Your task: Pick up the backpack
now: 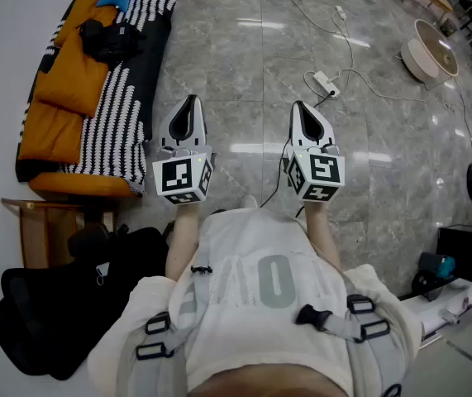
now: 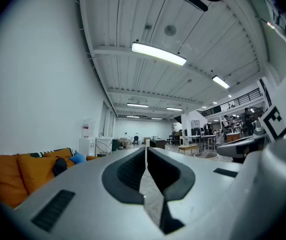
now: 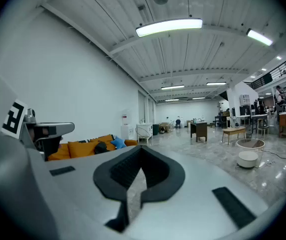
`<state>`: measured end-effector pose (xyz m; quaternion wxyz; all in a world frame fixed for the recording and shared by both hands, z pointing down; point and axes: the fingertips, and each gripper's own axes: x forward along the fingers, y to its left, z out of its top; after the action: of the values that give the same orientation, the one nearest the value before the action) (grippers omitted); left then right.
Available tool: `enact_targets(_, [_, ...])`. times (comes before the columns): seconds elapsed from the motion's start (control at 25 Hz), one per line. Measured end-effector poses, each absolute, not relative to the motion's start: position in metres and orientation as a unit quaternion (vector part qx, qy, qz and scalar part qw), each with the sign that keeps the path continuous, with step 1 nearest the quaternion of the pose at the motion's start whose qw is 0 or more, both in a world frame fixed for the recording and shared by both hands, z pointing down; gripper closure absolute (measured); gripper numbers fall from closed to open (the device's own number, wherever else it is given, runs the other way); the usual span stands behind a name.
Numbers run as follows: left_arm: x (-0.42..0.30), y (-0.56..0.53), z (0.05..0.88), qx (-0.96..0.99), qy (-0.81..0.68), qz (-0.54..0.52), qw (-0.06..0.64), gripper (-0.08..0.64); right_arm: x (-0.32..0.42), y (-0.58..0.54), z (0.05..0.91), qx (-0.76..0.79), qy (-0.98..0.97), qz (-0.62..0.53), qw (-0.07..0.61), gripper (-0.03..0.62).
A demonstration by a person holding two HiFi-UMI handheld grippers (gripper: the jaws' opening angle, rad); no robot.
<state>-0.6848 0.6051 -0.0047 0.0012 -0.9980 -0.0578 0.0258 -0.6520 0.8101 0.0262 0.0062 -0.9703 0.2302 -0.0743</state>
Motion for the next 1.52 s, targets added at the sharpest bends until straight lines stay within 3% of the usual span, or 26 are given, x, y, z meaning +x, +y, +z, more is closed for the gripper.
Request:
enact_targets(0.6, [-0.665,0.612,-0.006,-0.997,-0.067,0.031,0.008,0.531,-0.631,0.812,0.03,-0.965,0.247,-0.073,0.054,0.584])
enact_targets(0.88, [-0.629,0.602,-0.009,-0.997,-0.06,0.036,0.014,0.531,-0.599,0.808,0.03,-0.966,0.248,-0.072,0.01,0.584])
enact_targets(1.2, [-0.541,0.591,-0.016,-0.995,-0.074,0.064,0.013,0.54,-0.519,0.81,0.023,-0.969,0.242,-0.05,-0.01,0.586])
enact_targets(1.52, [-0.402,0.577,-0.016,-0.992,-0.112,0.055,0.015,0.54,-0.387,0.778,0.026,-0.97,0.232,-0.068,0.0,0.586])
